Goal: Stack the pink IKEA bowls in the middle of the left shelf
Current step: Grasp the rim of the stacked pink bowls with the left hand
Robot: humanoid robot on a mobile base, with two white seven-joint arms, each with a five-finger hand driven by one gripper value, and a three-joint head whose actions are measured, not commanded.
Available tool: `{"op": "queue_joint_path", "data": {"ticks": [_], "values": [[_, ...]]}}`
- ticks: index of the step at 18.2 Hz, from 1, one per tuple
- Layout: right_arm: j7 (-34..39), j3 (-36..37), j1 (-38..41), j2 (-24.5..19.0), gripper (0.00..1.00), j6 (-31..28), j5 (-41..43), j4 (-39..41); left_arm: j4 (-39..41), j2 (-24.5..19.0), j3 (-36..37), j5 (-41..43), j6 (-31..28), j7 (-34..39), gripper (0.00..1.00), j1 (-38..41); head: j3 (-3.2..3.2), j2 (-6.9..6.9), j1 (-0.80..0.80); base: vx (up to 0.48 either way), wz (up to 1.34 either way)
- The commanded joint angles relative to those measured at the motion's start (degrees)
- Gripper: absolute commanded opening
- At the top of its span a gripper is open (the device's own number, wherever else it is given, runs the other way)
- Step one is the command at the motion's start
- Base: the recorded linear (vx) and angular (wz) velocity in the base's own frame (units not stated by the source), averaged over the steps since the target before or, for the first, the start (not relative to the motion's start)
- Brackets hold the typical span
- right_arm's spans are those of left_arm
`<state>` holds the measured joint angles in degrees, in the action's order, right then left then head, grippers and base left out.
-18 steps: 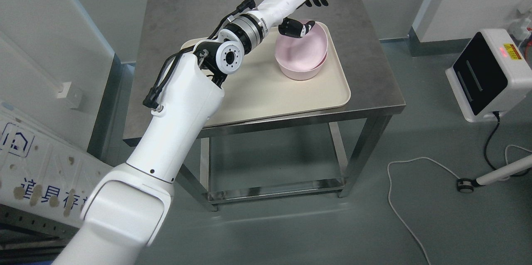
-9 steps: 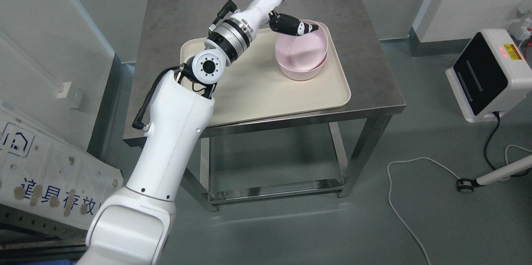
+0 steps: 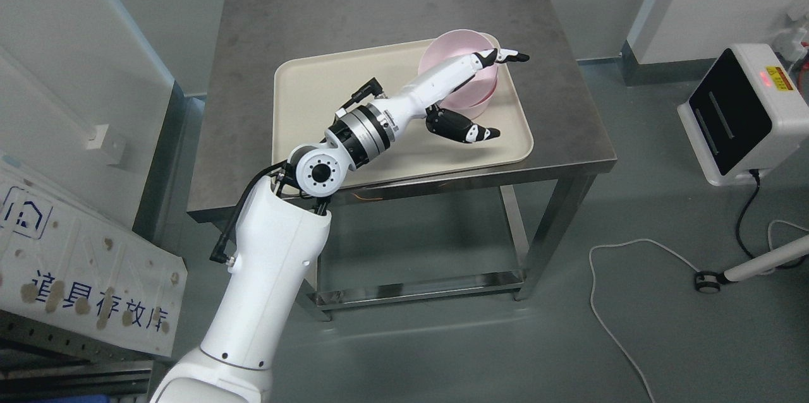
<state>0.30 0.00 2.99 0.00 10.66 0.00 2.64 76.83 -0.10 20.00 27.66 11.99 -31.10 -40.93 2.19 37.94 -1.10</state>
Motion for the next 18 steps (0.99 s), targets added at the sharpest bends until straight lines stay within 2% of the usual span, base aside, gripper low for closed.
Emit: {"op": "queue_joint_path", "data": {"ticks": [1, 5, 7, 13, 15, 18], "values": [[0.0, 0.6, 0.0, 1.0, 1.0, 0.0, -0.4, 0.0, 5.3, -0.9, 1.3, 12.9, -4.9, -0.1, 0.81, 0.8, 0.0, 0.0, 0.0, 0.0, 0.0], [0.0, 0.6, 0.0, 1.0, 1.0, 0.0, -0.4, 0.0, 3.0, -0.9, 2.3, 16.3, -9.0, -0.1, 0.8, -1.7, 0.0, 0.0, 0.0, 0.0, 0.0], [0.0, 0.5, 0.0, 1.0, 1.0, 0.0, -0.4, 0.0, 2.9, -0.9, 2.8, 17.0, -9.2, -0.4, 0.77, -1.8, 0.0, 0.0, 0.0, 0.0, 0.0], [0.0, 0.6, 0.0, 1.0, 1.0, 0.0, -0.4, 0.0, 0.9, -0.9, 4.4, 22.2, -9.3, -0.8, 0.74, -2.7, 0.0, 0.0, 0.0, 0.0, 0.0], [0.0, 0.6, 0.0, 1.0, 1.0, 0.0, -0.4, 0.0, 0.3, -0.9, 4.4, 23.0, -9.2, -2.0, 0.67, -3.7, 0.0, 0.0, 0.0, 0.0, -0.06], [0.0, 0.6, 0.0, 1.0, 1.0, 0.0, -0.4, 0.0, -0.6, -0.9, 4.4, 23.0, -8.6, -2.6, 0.5, -4.4, 0.0, 0.0, 0.0, 0.0, 0.02]]}}
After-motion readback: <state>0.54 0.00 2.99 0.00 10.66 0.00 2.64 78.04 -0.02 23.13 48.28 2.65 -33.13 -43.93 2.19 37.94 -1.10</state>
